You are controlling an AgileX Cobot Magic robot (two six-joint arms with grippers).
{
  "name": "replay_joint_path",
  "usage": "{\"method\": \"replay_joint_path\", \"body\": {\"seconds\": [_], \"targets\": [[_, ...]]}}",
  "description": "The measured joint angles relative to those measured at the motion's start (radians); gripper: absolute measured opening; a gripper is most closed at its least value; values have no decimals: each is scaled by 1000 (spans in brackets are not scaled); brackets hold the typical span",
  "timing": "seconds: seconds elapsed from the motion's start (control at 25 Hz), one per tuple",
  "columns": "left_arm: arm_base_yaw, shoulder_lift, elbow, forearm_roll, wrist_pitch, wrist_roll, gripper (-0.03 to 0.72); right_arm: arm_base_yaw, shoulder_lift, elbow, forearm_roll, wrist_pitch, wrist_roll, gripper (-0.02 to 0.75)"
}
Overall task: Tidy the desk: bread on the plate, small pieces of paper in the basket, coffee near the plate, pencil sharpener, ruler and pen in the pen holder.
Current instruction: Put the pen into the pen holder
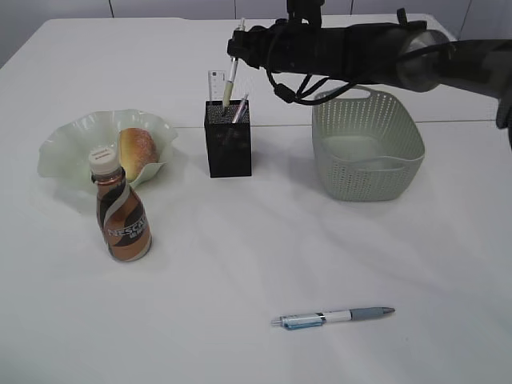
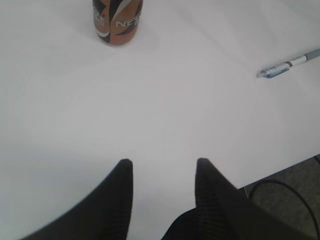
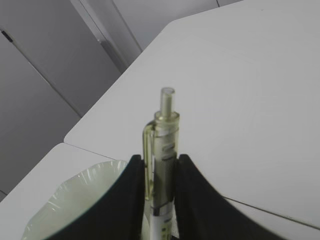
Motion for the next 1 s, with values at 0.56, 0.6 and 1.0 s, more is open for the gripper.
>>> {"method": "replay_joint_path", "body": {"seconds": [0.56, 0.6, 1.0], "targets": [[0, 0, 0, -2, 0, 0, 307, 0, 42, -2, 32, 59, -84, 174], [0, 0, 0, -2, 0, 0, 307, 0, 42, -2, 30, 63, -84, 196], [0, 0, 0, -3, 6, 0, 307, -2, 38, -2, 28, 82, -69, 351]]}}
